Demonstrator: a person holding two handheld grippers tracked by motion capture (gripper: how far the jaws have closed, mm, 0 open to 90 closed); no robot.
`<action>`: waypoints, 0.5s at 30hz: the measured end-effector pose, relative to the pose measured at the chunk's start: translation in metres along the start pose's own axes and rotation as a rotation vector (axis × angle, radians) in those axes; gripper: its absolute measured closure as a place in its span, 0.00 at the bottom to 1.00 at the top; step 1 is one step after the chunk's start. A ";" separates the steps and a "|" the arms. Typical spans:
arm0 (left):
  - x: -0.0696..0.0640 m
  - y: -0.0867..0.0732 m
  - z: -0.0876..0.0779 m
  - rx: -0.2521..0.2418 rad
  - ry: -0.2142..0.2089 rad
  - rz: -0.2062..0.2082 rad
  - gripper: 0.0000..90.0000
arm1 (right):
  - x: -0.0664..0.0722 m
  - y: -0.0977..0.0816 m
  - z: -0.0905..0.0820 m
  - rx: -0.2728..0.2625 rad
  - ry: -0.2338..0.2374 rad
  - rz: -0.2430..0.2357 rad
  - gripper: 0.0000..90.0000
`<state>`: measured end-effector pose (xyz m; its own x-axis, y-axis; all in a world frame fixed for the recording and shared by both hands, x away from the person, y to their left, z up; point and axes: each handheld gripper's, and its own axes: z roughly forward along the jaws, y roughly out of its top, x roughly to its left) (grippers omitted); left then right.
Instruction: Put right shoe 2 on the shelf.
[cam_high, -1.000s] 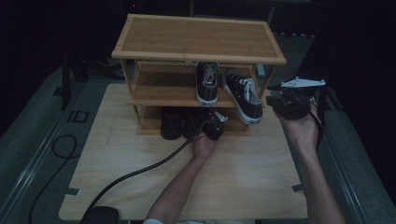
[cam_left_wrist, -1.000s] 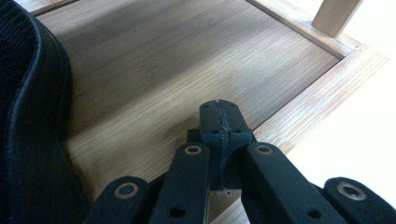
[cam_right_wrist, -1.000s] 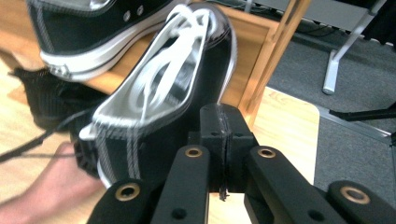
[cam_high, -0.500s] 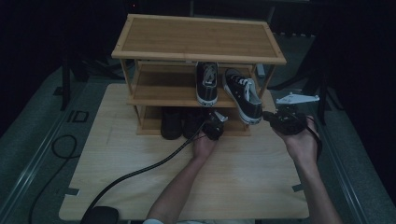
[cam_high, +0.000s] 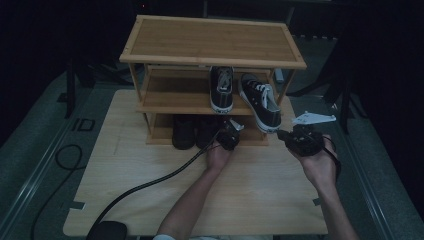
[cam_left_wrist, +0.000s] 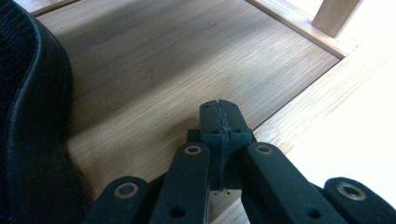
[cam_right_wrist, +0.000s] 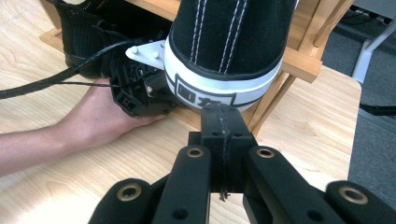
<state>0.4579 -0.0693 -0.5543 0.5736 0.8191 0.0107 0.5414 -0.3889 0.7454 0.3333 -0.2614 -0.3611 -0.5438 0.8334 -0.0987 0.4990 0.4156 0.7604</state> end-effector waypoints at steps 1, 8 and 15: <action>0.000 0.000 0.000 0.000 0.000 -0.001 1.00 | 0.000 0.000 0.001 0.000 -0.001 -0.001 1.00; 0.000 0.000 0.000 0.000 0.006 0.002 1.00 | -0.002 0.001 0.001 -0.004 0.009 0.004 1.00; 0.000 0.000 0.000 0.000 0.006 0.001 1.00 | -0.002 0.003 0.002 -0.013 0.011 0.011 1.00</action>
<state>0.4577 -0.0696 -0.5544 0.5704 0.8212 0.0161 0.5408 -0.3902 0.7452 0.3374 -0.2608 -0.3604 -0.5458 0.8337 -0.0836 0.4963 0.4020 0.7695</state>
